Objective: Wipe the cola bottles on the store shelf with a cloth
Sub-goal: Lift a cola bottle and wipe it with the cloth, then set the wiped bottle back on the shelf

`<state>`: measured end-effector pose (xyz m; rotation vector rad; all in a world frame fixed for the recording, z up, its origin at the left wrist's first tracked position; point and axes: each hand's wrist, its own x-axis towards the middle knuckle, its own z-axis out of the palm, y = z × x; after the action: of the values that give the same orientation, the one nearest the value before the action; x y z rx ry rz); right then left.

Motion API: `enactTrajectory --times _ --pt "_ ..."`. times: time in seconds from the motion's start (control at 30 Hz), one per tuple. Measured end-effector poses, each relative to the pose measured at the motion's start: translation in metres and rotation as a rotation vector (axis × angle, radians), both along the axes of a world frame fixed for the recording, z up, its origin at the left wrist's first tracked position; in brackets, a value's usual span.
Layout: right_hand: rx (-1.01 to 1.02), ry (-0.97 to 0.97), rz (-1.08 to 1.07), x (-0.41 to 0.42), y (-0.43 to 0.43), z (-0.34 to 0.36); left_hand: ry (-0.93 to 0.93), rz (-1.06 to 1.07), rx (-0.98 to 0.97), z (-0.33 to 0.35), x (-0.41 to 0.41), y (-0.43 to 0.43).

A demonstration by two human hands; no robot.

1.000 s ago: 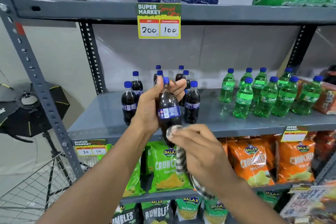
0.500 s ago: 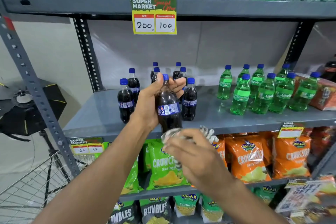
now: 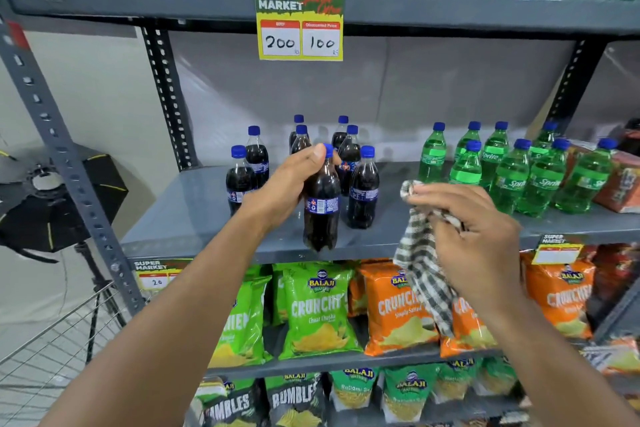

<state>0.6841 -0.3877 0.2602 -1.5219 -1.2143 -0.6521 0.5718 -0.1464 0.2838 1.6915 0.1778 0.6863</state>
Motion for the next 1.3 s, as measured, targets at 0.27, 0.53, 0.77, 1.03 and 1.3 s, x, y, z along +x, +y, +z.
enactTrajectory --times 0.27,0.53,0.77,1.03,1.3 --pt "-0.088 0.001 0.03 0.005 -0.012 -0.034 -0.013 0.145 -0.042 -0.012 0.01 0.024" --pt "-0.102 0.072 0.05 0.01 -0.008 -0.049 -0.078 0.195 -0.042 -0.027 0.02 0.037" --pt "-0.104 0.083 0.076 0.007 0.001 -0.052 -0.063 0.198 -0.047 -0.032 0.021 0.042" --pt "-0.112 0.09 0.078 0.014 0.0 -0.058 -0.209 0.326 0.043 -0.016 0.017 0.034" --pt "-0.073 0.134 0.072 0.019 -0.007 -0.055 -0.239 0.323 0.429 0.021 0.058 -0.024"
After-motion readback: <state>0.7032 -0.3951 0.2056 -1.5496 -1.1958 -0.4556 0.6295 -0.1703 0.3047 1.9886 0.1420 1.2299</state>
